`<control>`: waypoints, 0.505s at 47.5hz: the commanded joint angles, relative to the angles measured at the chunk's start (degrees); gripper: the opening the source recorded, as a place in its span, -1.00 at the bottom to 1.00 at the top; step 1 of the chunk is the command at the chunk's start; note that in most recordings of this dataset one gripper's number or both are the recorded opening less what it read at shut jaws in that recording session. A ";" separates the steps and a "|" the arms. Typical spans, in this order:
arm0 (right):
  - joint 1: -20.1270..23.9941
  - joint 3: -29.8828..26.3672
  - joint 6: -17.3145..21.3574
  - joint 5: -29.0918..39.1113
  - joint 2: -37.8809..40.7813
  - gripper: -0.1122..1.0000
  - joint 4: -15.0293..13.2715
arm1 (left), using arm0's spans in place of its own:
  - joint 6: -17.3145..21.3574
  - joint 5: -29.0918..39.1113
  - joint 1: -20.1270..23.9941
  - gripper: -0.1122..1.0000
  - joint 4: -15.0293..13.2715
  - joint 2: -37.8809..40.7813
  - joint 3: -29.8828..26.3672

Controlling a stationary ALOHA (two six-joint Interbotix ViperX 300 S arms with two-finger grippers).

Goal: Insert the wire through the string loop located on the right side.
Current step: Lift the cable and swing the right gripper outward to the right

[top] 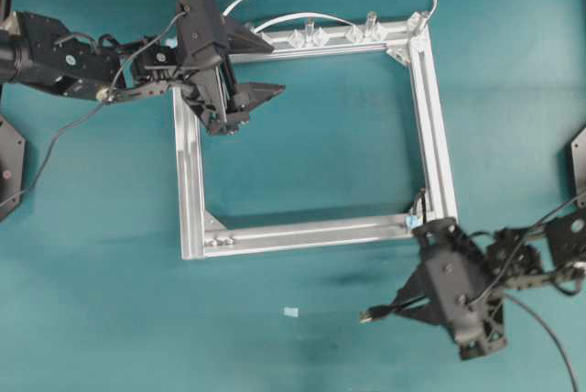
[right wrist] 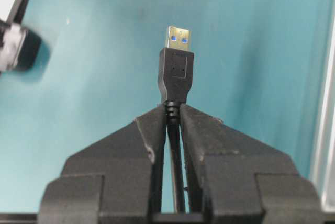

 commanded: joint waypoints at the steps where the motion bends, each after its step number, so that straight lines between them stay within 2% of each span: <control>1: 0.18 0.70 0.09 0.35 -3.25 -0.58 0.53 | 0.18 -0.26 -0.09 0.65 0.18 -1.67 -0.53; 15: 0.44 5.27 0.62 4.39 -8.35 -0.58 1.58 | 0.09 0.53 -0.09 0.65 0.09 -1.67 -0.79; 24: 1.23 9.49 2.46 6.33 -13.97 -0.58 1.58 | 0.00 1.85 -0.09 0.65 0.09 -1.67 -1.05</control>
